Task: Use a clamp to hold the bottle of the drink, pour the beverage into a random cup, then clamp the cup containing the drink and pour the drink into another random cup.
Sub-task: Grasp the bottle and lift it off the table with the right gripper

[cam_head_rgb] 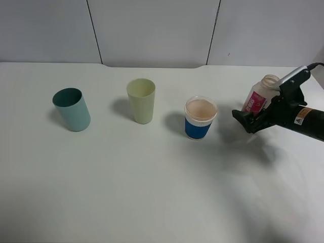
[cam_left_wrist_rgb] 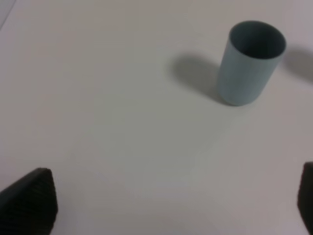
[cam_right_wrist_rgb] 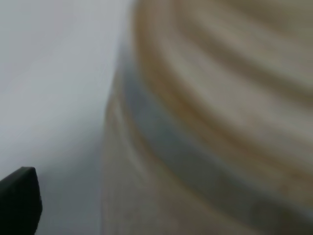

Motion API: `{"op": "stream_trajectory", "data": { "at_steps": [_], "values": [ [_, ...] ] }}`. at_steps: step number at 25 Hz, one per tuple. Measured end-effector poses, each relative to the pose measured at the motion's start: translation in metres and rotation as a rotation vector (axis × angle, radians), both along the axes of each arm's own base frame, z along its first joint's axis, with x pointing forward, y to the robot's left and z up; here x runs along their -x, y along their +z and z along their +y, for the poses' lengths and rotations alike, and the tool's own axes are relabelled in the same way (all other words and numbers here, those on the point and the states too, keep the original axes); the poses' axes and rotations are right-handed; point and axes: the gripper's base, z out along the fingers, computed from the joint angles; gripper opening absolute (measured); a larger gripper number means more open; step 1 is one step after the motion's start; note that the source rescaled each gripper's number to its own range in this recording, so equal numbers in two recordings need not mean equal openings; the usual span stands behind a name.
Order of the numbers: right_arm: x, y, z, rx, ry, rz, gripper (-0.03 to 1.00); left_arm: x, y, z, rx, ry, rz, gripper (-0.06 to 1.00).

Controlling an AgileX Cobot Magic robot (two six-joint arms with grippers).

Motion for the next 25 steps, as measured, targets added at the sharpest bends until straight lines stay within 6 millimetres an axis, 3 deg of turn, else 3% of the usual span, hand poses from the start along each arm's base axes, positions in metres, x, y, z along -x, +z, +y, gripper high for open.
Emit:
{"op": "stream_trajectory", "data": {
  "at_steps": [8,13,25],
  "values": [
    [-0.001,-0.004,-0.001,0.014,-0.004,0.025,1.0,0.0,0.0,0.0,0.0,0.0,0.0,1.0],
    [-0.005,-0.02,0.001,-0.005,0.009,0.048,1.0,0.0,0.0,0.0,0.0,0.0,0.0,1.0],
    [-0.007,-0.019,0.0,-0.015,-0.011,0.032,1.0,0.0,0.0,0.0,0.0,0.0,0.0,1.0]
  ]
}}
